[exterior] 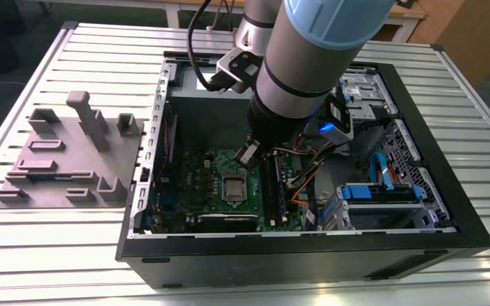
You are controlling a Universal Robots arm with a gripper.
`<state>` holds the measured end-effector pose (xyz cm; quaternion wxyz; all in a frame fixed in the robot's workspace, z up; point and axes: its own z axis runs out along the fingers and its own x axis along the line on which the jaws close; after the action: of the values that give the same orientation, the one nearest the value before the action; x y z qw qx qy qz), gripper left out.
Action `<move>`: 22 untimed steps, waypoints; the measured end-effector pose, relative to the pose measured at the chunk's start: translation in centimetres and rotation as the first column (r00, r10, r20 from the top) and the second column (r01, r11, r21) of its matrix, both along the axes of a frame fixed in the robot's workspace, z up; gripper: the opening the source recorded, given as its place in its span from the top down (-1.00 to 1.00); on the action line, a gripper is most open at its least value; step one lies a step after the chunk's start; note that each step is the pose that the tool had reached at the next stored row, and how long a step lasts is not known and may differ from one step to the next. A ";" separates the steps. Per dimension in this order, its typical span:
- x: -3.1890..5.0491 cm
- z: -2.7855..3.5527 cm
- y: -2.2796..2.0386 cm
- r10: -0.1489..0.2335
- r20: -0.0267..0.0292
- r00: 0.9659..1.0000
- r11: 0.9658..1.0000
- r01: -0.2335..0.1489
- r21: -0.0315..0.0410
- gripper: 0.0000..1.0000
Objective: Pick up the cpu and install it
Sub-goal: 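Install the first cpu locking lever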
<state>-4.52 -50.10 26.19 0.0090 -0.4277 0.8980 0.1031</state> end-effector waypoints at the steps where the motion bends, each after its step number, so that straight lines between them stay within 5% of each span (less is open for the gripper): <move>1: 0.00 0.00 0.00 0.000 0.000 1.000 1.000 0.000 0.000 0.80; 15: 0.00 0.00 0.00 0.002 0.000 1.000 1.000 -0.002 0.000 0.80; 19: 0.00 -0.03 0.01 0.058 0.000 0.998 0.998 -0.058 0.000 0.80; 22: 0.00 -0.07 0.01 0.112 0.000 0.994 0.994 -0.112 0.000 0.80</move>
<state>-4.52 -50.09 26.12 0.0033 -0.4774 0.8726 0.1034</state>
